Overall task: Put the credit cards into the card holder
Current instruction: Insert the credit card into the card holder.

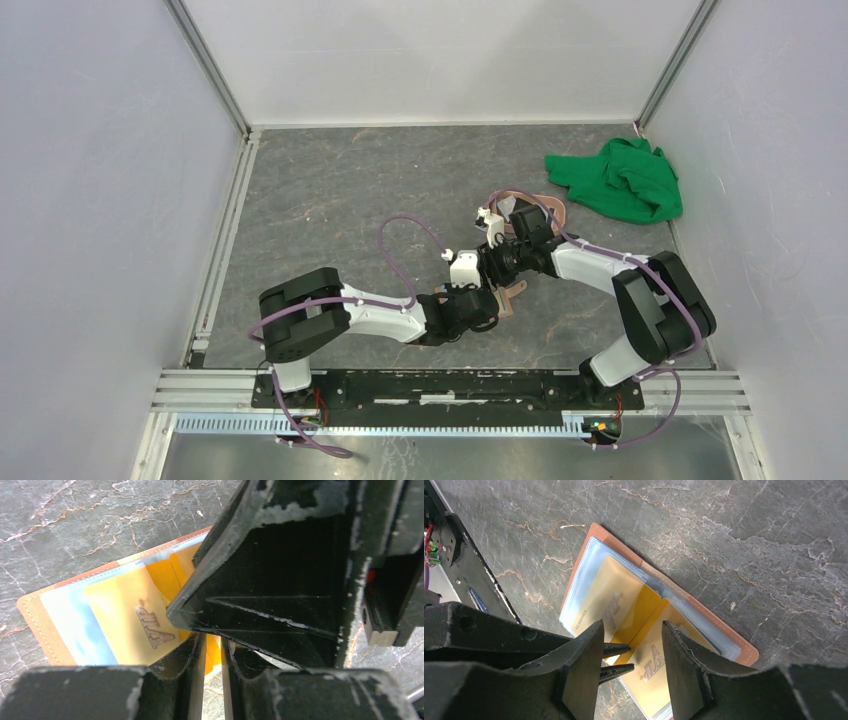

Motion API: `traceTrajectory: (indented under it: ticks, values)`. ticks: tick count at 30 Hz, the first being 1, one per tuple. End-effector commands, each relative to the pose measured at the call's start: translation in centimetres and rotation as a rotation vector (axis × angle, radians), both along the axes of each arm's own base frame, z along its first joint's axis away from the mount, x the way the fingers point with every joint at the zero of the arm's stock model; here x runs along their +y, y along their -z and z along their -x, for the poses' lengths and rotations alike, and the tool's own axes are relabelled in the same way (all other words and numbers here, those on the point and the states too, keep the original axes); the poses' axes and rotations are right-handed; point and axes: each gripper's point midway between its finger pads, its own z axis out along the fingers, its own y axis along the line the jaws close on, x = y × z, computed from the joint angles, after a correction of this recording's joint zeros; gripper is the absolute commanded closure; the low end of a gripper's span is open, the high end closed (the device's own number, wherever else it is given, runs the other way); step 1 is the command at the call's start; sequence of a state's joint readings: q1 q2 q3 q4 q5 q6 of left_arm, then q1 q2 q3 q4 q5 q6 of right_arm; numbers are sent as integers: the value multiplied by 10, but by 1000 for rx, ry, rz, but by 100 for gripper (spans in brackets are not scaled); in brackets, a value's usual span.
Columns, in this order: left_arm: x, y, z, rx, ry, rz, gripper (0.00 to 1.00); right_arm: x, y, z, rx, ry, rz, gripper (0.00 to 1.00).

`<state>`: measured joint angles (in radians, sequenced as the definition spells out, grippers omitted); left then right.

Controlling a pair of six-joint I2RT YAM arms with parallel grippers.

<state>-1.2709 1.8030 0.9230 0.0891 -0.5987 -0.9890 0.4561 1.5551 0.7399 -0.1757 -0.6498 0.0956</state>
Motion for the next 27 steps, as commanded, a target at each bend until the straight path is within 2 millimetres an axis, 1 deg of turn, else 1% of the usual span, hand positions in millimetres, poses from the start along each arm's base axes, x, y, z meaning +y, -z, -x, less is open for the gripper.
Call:
traceTrajectory:
  ticks: [1, 5, 12, 15, 20, 22, 23, 26, 27]
  values:
    - [20, -2, -11, -18, -93, -28, 76, 0, -10, -1, -53, -32, 6, 47]
    - [23, -2, -11, -19, -101, -27, 76, -2, -13, -4, -84, -32, 16, 47]
    - [25, -11, -11, -28, -98, -16, 76, -5, -22, -8, -138, -35, 25, 47]
    - [25, -19, -11, -40, -91, -7, 76, -7, -26, -10, -187, -59, 27, 49]
    - [29, -40, -12, -70, -70, 11, 74, -9, -30, -11, -250, -100, 34, 53]
    - [33, -48, -11, -85, -59, 14, 74, -10, -30, -11, -264, -118, 40, 57]
    - [37, -51, -10, -94, -53, 13, 73, -11, -30, -11, -270, -124, 44, 61]
    - [50, -57, -8, -117, -43, 3, 72, -10, -28, -10, -271, -167, 49, 80]
    - [55, -59, -7, -125, -36, 4, 72, -10, -27, -10, -271, -180, 52, 85]
